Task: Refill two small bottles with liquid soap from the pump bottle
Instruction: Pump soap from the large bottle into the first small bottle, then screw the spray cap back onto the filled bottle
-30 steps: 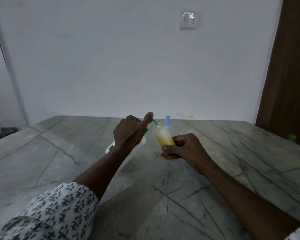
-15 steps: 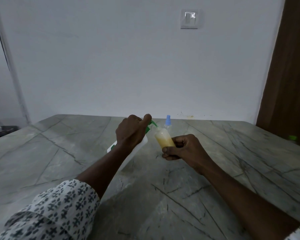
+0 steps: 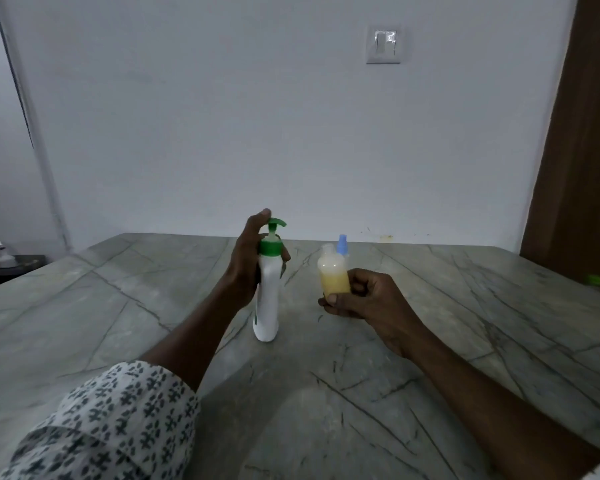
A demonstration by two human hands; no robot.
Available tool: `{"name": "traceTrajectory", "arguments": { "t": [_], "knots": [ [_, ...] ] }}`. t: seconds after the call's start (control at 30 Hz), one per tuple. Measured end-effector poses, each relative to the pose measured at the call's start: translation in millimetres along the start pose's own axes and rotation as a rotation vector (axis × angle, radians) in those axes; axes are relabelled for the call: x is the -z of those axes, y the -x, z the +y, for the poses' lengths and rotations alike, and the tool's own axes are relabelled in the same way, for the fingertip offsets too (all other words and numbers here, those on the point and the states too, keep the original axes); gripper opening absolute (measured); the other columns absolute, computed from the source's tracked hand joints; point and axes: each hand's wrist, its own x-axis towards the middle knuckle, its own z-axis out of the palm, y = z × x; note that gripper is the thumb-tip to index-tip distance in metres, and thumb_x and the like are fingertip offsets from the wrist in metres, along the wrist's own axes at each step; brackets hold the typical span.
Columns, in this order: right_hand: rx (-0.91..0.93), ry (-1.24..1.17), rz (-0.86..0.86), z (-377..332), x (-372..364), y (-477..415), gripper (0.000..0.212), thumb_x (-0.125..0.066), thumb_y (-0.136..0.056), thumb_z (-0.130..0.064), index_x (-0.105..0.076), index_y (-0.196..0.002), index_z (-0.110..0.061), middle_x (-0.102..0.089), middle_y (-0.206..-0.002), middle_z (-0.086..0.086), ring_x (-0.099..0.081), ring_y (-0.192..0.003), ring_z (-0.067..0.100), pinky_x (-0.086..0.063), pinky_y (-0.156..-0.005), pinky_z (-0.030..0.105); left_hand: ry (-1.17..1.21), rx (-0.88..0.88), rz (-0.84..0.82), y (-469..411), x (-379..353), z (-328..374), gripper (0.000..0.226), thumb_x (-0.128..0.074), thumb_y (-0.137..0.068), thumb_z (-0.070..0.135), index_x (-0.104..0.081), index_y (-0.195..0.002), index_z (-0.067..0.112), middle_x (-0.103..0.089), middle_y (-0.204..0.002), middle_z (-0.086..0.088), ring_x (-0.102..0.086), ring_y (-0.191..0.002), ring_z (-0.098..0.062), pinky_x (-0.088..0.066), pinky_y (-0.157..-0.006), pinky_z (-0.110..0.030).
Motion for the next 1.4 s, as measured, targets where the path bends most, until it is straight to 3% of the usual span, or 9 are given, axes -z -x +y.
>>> {"name": "traceTrajectory", "arguments": {
  "t": [0.23,0.4,0.53,0.67,0.8,1.0,1.23,1.33,1.4],
  "knots": [
    [-0.027,0.118,-0.022,8.3,-4.4,-1.9,0.068,-0.087,-0.055,-0.041,-0.066,-0.111,-0.009,-0.074,-0.105,0.014,-0.072,-0.098,0.032,-0.056,-0.091,0.051,0.101,-0.026,-0.126,-7.7,13.0,-3.4,0.064,-0.043,-0.089,0.063,-0.056,-0.077,0.002,-0.061,-0.068,-0.019,-0.054,-0.056,-0.031,-0.044,-0.059,-0.034],
    [-0.024,0.106,-0.018,8.8,-1.0,-3.6,0.071,-0.087,-0.054,-0.042,-0.066,-0.112,-0.008,-0.074,-0.105,0.014,-0.073,-0.096,0.031,-0.056,-0.091,0.051,0.047,-0.050,-0.177,-7.1,16.8,-12.0,0.088,-0.028,-0.088,0.076,-0.068,-0.091,-0.003,-0.066,-0.091,-0.019,-0.059,-0.069,-0.028,-0.047,-0.067,-0.035],
    [-0.012,0.104,0.010,10.1,0.2,-4.8,0.071,-0.087,-0.051,-0.046,-0.067,-0.109,-0.010,-0.073,-0.105,0.014,-0.071,-0.098,0.033,-0.056,-0.091,0.052,0.020,0.020,-0.400,-5.9,42.8,-10.8,0.104,-0.063,-0.064,0.084,-0.049,-0.145,0.020,-0.062,-0.127,-0.017,-0.064,-0.104,-0.035,-0.049,-0.092,-0.045],
    [-0.009,0.051,0.005,6.9,3.1,-2.9,0.057,-0.087,-0.059,-0.032,-0.068,-0.106,-0.007,-0.074,-0.102,0.017,-0.072,-0.096,0.035,-0.055,-0.092,0.054,-0.273,0.158,-0.551,7.2,61.5,-6.6,0.122,-0.091,-0.042,0.062,-0.033,-0.146,0.040,-0.057,-0.141,-0.003,-0.057,-0.127,-0.024,-0.048,-0.101,-0.040],
    [-0.014,0.036,0.011,3.4,4.7,-1.0,0.034,-0.080,-0.075,-0.008,-0.067,-0.106,-0.003,-0.075,-0.100,0.018,-0.073,-0.094,0.034,-0.055,-0.092,0.053,-0.462,0.205,-0.528,13.3,55.9,-4.4,0.108,-0.096,-0.044,0.040,-0.039,-0.136,0.036,-0.060,-0.133,-0.003,-0.058,-0.123,-0.021,-0.053,-0.090,-0.028],
    [-0.001,0.048,0.063,2.0,16.7,-4.0,0.031,-0.081,-0.076,-0.011,-0.070,-0.105,-0.005,-0.072,-0.100,0.024,-0.069,-0.095,0.045,-0.054,-0.090,0.058,-0.497,0.185,-0.477,13.2,59.3,-6.8,0.084,-0.083,-0.072,0.007,-0.041,-0.143,0.022,-0.064,-0.128,-0.007,-0.061,-0.119,-0.021,-0.056,-0.081,-0.023],
    [-0.003,0.212,0.054,-5.4,20.5,-3.0,0.024,-0.077,-0.081,-0.018,-0.072,-0.103,-0.012,-0.067,-0.083,0.001,-0.059,-0.067,0.003,-0.046,-0.059,0.014,-0.495,0.167,-0.465,15.8,62.3,-2.5,0.117,-0.088,-0.053,0.028,-0.023,-0.150,0.032,-0.048,-0.145,0.003,-0.044,-0.137,-0.027,-0.048,-0.100,-0.033],
    [-0.011,0.284,0.066,-3.9,22.2,-3.1,0.022,-0.079,-0.079,-0.021,-0.073,-0.100,-0.015,-0.072,-0.091,0.008,-0.066,-0.079,0.019,-0.054,-0.067,0.027,-0.367,-0.052,-0.252,25.8,63.7,27.9,0.148,-0.092,-0.037,0.057,-0.011,-0.158,0.033,-0.037,-0.155,-0.005,-0.041,-0.138,-0.025,-0.044,-0.101,-0.032],
    [-0.025,0.339,0.064,-1.2,22.3,-3.3,0.026,-0.081,-0.076,-0.024,-0.073,-0.099,-0.016,-0.073,-0.096,0.012,-0.068,-0.090,0.030,-0.055,-0.081,0.042,-0.405,-0.390,-0.005,31.9,60.2,52.3,0.112,-0.083,-0.055,0.065,-0.039,-0.149,0.022,-0.055,-0.137,-0.008,-0.056,-0.116,-0.016,-0.048,-0.087,-0.029]
  ]
}}
